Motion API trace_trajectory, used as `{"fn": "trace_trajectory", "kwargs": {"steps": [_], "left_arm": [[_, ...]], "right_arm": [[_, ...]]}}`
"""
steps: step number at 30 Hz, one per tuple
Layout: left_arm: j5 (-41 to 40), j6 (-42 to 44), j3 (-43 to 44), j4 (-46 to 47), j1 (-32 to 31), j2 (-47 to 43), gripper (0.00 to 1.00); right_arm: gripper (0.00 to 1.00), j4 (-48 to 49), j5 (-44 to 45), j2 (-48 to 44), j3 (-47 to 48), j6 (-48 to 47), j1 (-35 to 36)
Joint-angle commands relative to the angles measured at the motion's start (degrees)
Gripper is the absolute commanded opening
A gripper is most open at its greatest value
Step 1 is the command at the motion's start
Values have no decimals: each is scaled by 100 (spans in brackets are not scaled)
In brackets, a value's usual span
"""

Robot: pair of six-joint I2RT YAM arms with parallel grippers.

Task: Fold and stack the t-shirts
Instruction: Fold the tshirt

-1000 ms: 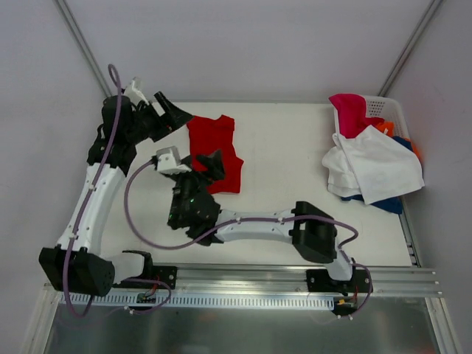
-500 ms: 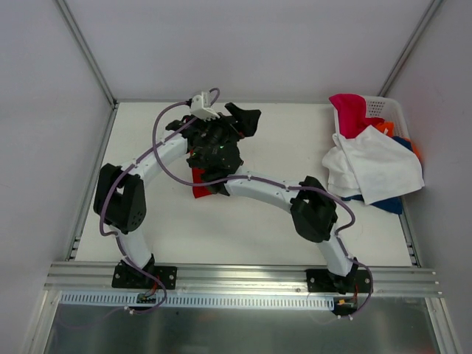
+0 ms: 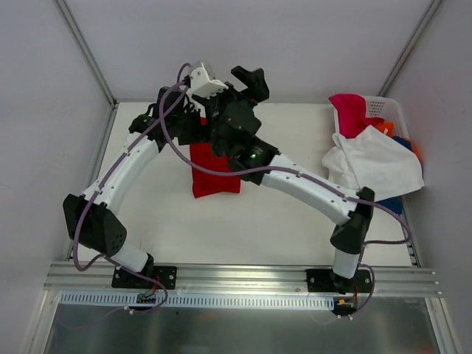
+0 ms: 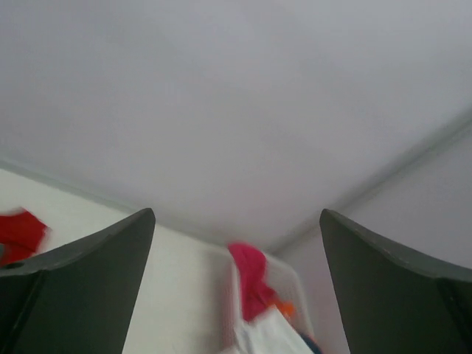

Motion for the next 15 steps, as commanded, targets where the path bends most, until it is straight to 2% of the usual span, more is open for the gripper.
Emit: {"fn": "trace_trajectory", "kwargs": {"steps": [1,2,4,6,8,9,10,11,12,13,14,15], "left_arm": [[419,244,135,109,-56,-252,81],[350,296,57,109,-65,-322,81],[-140,314,-58,126,-74,-463,82],[-546,305,-277,161,-65,-551,83],[-1055,236,-601,223,-143,-613,84],[-1171,122,-681,223,-161,-613,85],[-1250,43,-865,223,-179,-596,86],[-1294,-54,-980,214,-214,-578,86],[-1303,-185,-1086,240,-267,-543,86],[-1530,-230,-1287,310,-345,-517,86],[-1636,-292,-1358,337,-442,-490,86],[-1672,-397,-1403,363,-626,-403,86]], "right_arm": [[99,-5429,-3525,-989,934,4834,22],[100,-5947,-4362,-1138,1390,5435,-284],[99,-6713,-6023,-1270,1387,6428,-619],[100,-7232,-5796,-1271,1168,6836,-1015],[99,-7612,-5890,-1314,397,7521,-1716],[96,-7526,-6987,-1454,-155,7759,-2024],[95,-7134,-7799,-1691,-865,8231,-2636],[96,-5999,-8268,-2302,-2456,8566,-2929],[98,-5457,-8856,-2587,-3203,8883,-3185],[99,-5034,-9166,-2798,-3802,9434,-3692],[99,-4820,-9378,-3000,-4469,9561,-3906],[99,-4749,-9432,-3055,-4667,9615,-4047]]}}
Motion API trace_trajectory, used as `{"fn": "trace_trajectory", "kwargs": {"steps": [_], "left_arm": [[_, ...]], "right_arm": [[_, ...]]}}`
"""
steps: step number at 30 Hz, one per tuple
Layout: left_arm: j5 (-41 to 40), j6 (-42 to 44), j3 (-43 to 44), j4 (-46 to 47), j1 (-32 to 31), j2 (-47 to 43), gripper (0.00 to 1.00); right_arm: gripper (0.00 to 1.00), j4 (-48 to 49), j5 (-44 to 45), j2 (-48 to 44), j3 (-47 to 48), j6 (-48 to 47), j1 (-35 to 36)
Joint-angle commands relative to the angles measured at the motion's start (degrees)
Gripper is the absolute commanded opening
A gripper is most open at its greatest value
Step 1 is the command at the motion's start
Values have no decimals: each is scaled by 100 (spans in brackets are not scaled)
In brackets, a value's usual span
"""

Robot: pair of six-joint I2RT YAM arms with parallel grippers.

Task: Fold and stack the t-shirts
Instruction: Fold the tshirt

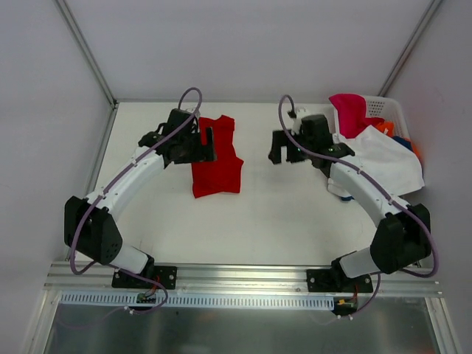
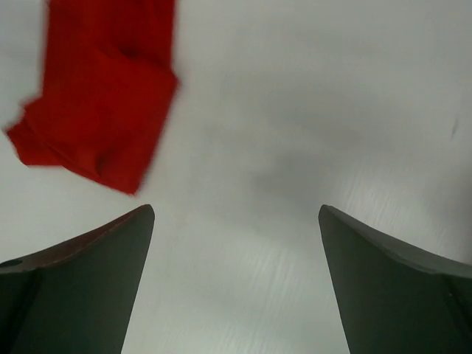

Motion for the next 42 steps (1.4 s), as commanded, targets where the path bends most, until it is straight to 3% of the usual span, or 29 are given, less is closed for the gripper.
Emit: {"fn": "trace_trajectory", "kwargs": {"steps": [1,6,9,15,18,22,26,30,35,42], "left_arm": [[-484,-360,-233,180,-419,113,86],[-817,-755,-269,268,-1385,368,85],[-826,-1063,-427,548,-1659,351,84],[-1353,-1336,-893,988,-1914,202,82],[-1712,-1389,-1156,1059,-1932,44,81],[-2091,-1397,-1350,1120,-1932,-1,81],[-2040,-1897,-2076,1777,-1923,-70,78],[-1749,-2819,-2852,3096,-1941,-203,72],[-2478,-3085,-2766,3098,-2397,-71,68],[-2795,-3454,-2440,3089,-2714,394,68]], "right_arm": [[99,478,-1619,-530,-1180,1419,-642],[99,390,-1189,-882,-1682,1331,-653],[99,399,-1030,-918,-1840,1366,-653],[99,899,-1381,-557,-1929,1638,-644],[98,1023,-1775,519,-1116,1787,-653],[97,1215,-2137,1129,-568,2069,-618],[97,1278,-2111,1253,-505,2113,-556],[96,1321,-2032,1209,-768,2069,-547],[96,1339,-1891,902,-1260,1859,-573],[96,1348,-1874,708,-1560,1753,-574]]}}
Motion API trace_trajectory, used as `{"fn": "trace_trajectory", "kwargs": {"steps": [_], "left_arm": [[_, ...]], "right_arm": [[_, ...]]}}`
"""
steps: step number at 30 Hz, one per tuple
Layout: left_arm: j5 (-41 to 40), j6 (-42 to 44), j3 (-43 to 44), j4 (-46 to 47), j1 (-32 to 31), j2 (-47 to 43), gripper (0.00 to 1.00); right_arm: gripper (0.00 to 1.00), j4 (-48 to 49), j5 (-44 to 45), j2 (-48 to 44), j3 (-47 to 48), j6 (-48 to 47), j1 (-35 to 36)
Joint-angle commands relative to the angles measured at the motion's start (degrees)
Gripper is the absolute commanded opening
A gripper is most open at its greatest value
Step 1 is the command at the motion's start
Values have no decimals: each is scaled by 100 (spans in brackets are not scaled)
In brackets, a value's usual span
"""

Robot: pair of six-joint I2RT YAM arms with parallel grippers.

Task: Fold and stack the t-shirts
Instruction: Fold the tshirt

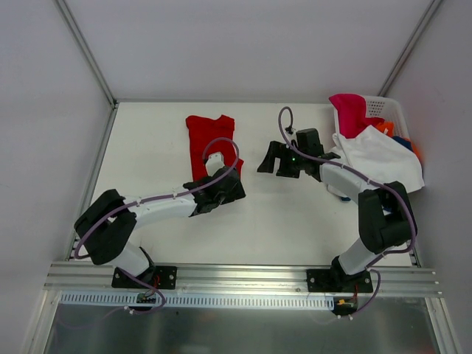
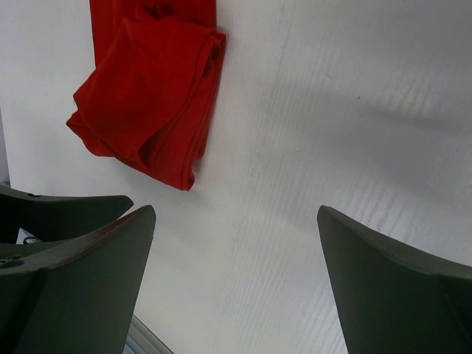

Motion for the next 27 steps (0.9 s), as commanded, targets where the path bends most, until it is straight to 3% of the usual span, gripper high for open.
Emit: {"fn": "trace_trajectory", "kwargs": {"steps": [1,11,15,20,27], "left_arm": [[-447,-342,327,187,-135,240,68],[-1089,-1220,337,143,-267,592,65],[-1616,-2222,64,-15,-267,487,63],[-1968,-3162,116,-191,-267,679,68],[-2065,-3471,327,-297,-276,1092,70]], "right_arm": [[96,183,-16,-334,-93,-146,-1],[96,209,28,-405,-348,-261,-10],[96,209,-24,-431,-436,-270,-18],[96,218,-103,-414,-515,-217,-18],[96,210,-200,-554,-665,-208,-71]]}}
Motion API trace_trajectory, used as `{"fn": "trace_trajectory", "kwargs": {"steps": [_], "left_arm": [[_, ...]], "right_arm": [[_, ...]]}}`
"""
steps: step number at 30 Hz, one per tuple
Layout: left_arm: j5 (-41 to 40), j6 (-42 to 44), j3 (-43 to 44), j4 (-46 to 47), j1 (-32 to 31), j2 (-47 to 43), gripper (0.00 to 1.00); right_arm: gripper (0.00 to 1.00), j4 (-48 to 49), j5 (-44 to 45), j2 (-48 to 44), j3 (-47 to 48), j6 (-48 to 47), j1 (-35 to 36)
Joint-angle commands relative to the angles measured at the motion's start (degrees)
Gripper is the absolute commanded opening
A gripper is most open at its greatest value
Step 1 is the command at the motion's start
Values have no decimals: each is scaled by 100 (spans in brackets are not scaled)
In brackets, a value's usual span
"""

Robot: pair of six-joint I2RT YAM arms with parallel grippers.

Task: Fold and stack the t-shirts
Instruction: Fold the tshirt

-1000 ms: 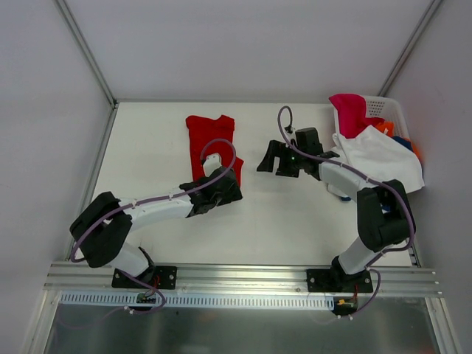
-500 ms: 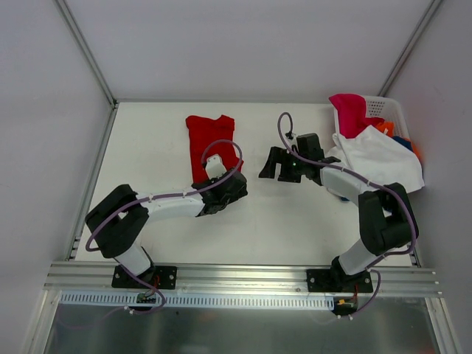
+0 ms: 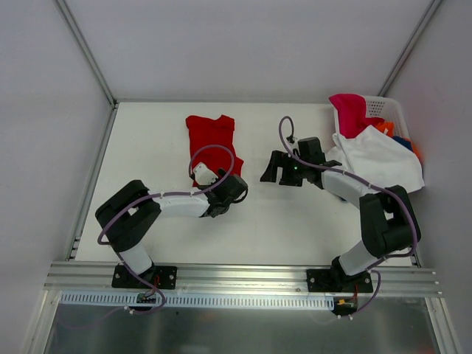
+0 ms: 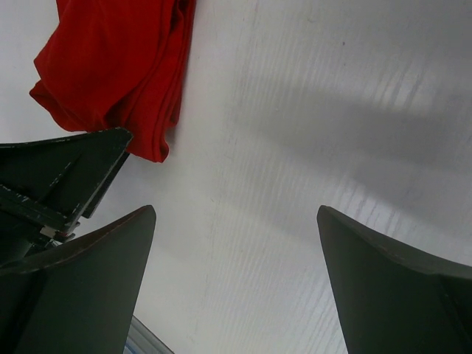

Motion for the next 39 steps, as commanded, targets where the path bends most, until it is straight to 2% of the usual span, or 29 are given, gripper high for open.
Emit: {"fn": "trace_trajectory", "kwargs": {"steps": [1,16,28,33,36,39], "left_arm": [[-325,-418,227,-155,-64,140,70],[-624,47,833,-146,-3,544,73],[-510,215,1001,-111,253,658,72],[-492,206,948,-102,305,676,66],[-466,180,930,-93,332,693,56],[-457,180,921,-93,340,711,35]], "right_arm": [[96,98,-183,-331,-83,-49,-65],[96,265,-174,-411,-496,30,-56],[95,256,-156,-384,-549,13,-47],[95,265,-148,-358,-549,-5,-47],[95,265,-148,-340,-549,-13,-47],[96,256,-139,-314,-549,-22,-56]]}}
